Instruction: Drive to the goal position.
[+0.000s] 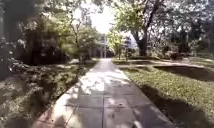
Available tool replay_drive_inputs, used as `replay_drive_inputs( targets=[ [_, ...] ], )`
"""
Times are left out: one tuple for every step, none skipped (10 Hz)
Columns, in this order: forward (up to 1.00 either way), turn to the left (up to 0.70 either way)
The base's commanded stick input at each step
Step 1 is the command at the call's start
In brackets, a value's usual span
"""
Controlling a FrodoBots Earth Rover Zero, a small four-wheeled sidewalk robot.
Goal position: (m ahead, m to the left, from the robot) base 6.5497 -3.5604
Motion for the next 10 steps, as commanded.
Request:
replay_drive_inputs(
  targets=[
    [0.50, -0.50],
    [0.50, -0.50],
    [0.50, -0.28],
    [0.50, 0.00],
    [0.50, 0.00],
    [0.50, 0.00],
    [0.50, 0.00],
    [0.50, 0.00],
    [0.50, 0.00],
    [0.50, 0.00]
  ],
)
